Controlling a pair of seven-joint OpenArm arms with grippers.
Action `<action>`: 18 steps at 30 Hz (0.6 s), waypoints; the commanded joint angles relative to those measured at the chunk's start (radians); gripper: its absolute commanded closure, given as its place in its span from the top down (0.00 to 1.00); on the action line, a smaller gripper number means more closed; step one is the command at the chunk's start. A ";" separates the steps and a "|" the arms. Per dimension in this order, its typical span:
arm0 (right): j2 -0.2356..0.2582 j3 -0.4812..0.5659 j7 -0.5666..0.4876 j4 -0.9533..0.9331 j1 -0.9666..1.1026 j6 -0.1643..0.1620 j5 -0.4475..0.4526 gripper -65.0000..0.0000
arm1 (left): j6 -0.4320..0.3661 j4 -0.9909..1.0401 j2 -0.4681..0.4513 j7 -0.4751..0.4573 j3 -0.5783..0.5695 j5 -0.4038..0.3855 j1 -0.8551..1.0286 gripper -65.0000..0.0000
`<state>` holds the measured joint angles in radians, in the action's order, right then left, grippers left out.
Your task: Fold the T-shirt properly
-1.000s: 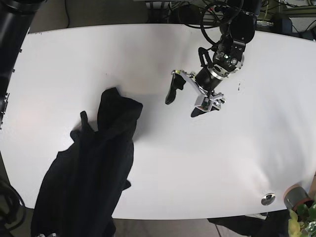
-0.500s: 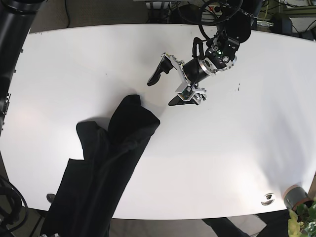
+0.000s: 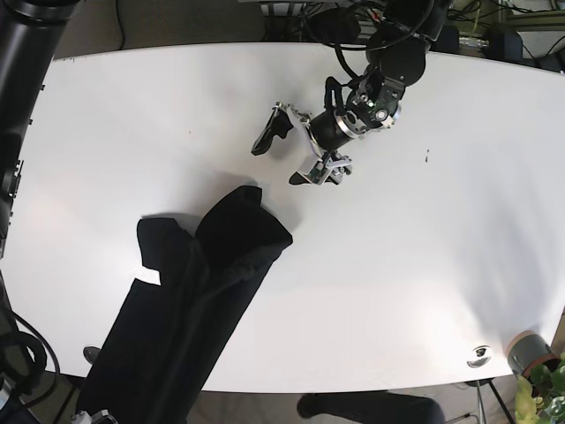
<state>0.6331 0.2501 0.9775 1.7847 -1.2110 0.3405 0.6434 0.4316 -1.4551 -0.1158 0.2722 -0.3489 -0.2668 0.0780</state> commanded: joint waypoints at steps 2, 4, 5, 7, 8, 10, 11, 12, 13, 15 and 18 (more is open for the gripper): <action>0.008 -0.011 -0.035 0.005 -0.040 -0.013 -0.007 0.03 | 0.005 0.035 0.031 -0.035 0.003 -0.018 -0.037 0.83; 0.008 -0.013 -0.035 0.005 -0.040 -0.013 -0.007 0.03 | 0.005 0.073 0.051 -0.037 0.003 -0.018 -0.050 0.83; 0.008 -0.013 -0.035 0.005 -0.040 -0.013 -0.007 0.03 | 0.005 0.087 0.057 -0.037 0.003 -0.018 -0.063 0.83; 0.008 -0.013 -0.035 0.005 -0.040 -0.013 -0.007 0.03 | 0.005 0.135 0.077 -0.035 -0.003 -0.018 -0.099 0.83; 0.008 -0.013 -0.035 0.005 -0.040 -0.013 -0.007 0.03 | 0.005 0.158 0.086 -0.035 -0.012 -0.018 -0.111 0.83; 0.008 -0.013 -0.035 0.005 -0.040 -0.013 -0.007 0.03 | 0.005 0.192 0.098 -0.034 -0.042 -0.018 -0.125 0.83; 0.008 -0.013 -0.035 0.005 -0.040 -0.013 -0.007 0.03 | 0.005 0.202 0.100 -0.034 -0.055 -0.018 -0.132 0.83; 0.008 -0.013 -0.035 0.005 -0.040 -0.013 -0.006 0.03 | 0.005 0.216 0.100 -0.035 -0.066 -0.018 -0.142 0.83; 0.008 -0.013 -0.035 0.005 -0.040 -0.013 -0.006 0.03 | 0.003 0.227 0.101 -0.035 -0.075 -0.018 -0.154 0.83; 0.008 -0.013 -0.035 0.005 -0.040 -0.013 -0.006 0.03 | -0.014 0.258 0.107 -0.037 -0.086 -0.021 -0.179 0.83; -0.006 -0.013 -0.035 0.005 -0.040 -0.013 -0.006 0.03 | -0.075 0.322 0.140 -0.037 -0.092 -0.019 -0.214 0.83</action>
<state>0.6266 0.2493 0.9771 1.7851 -1.2121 0.3393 0.6426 0.3843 -1.1477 0.0101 0.2161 -0.4393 -0.2932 -0.1143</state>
